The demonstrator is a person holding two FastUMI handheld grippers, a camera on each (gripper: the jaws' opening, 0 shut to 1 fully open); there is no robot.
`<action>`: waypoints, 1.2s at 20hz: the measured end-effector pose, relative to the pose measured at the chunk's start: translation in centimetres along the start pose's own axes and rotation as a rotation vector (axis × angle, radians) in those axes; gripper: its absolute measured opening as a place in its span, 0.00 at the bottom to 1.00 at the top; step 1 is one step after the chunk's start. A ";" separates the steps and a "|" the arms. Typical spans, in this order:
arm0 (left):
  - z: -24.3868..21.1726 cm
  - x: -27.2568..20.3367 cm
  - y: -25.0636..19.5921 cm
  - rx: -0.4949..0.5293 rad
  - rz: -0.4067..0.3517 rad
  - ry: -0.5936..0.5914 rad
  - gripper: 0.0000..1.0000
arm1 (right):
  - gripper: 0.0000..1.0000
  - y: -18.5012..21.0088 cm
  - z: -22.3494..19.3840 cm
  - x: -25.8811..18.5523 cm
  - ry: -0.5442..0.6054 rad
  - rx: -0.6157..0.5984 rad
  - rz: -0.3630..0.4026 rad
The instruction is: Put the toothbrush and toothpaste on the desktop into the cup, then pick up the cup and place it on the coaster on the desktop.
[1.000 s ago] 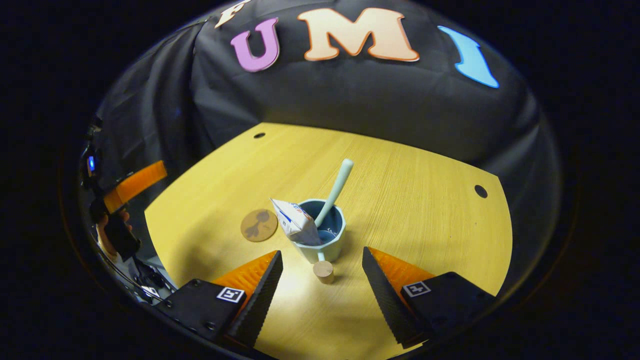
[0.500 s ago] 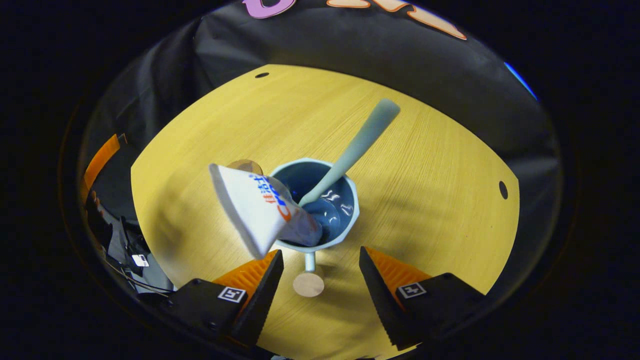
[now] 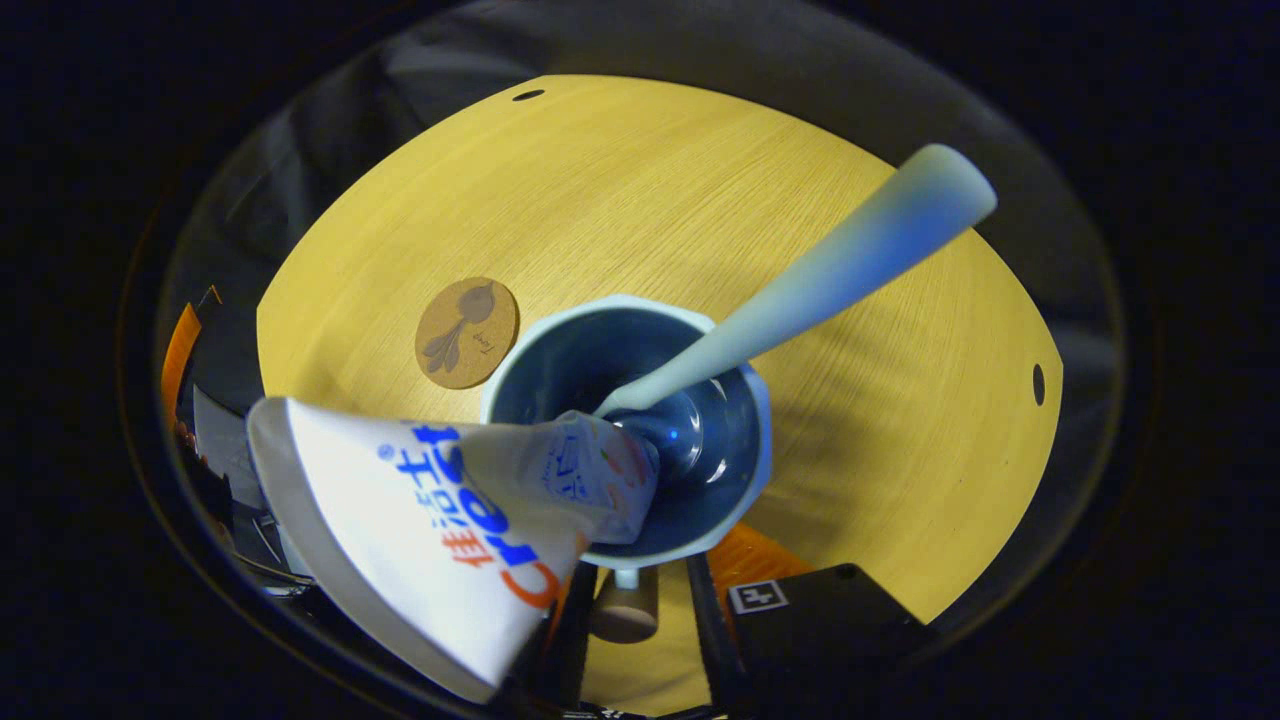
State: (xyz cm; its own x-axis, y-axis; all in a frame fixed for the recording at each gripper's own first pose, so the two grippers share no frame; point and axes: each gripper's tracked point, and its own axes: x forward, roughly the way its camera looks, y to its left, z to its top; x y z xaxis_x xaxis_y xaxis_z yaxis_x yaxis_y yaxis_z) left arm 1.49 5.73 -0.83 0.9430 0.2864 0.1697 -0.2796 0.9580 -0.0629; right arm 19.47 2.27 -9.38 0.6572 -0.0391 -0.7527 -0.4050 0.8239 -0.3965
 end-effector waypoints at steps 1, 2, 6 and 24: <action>-0.1 -0.1 -0.2 0.001 -0.001 0.002 0.93 | 0.41 0.1 0.2 -0.3 0.001 -0.005 0.002; -0.3 -0.1 -0.2 0.010 0.003 0.006 0.93 | 0.34 0.1 0.1 -0.2 0.004 -0.013 0.001; -0.6 -0.1 0.0 0.035 0.021 0.018 0.93 | 0.32 0.2 0.5 -0.2 -0.014 -0.029 -0.005; -3.4 -3.9 2.2 -0.039 0.093 0.069 0.93 | 0.31 10.9 7.3 -1.8 -0.064 -0.297 0.055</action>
State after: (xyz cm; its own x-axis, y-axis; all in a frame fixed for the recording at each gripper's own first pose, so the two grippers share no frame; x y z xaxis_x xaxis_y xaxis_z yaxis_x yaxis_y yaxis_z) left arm -2.21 6.69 -4.98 0.9238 0.3715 0.0930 -0.3608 0.9256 -0.1141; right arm 18.49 15.45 -8.54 0.6642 0.0441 -0.7463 -0.6028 0.6220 -0.4997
